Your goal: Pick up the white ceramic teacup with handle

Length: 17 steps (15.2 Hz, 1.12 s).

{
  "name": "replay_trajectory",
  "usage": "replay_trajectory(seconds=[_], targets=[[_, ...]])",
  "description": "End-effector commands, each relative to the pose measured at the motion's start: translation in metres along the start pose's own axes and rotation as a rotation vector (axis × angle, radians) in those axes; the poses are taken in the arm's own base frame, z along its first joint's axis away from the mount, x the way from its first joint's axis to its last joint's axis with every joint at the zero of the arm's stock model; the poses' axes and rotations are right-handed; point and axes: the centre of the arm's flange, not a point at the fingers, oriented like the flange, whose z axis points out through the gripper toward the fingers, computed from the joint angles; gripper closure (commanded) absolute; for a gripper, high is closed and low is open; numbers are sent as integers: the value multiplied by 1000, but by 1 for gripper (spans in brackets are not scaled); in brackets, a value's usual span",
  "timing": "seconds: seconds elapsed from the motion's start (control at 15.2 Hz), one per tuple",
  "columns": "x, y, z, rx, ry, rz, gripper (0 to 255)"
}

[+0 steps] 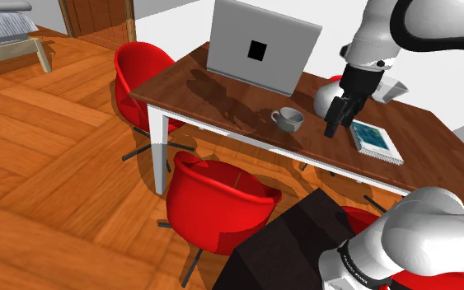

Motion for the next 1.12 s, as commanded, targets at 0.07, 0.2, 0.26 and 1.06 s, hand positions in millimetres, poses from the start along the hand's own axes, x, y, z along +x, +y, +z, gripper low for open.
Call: replay_trajectory(seconds=[0.07, 0.2, 0.26, 1.06], targets=[[10, 6, 5, -2, 4, 2, 0], [31, 17, 14, -6, 12, 7, 0], [41, 23, 18, -8, 16, 9, 0], [164, 93, 68, -32, 65, 37, 0]])
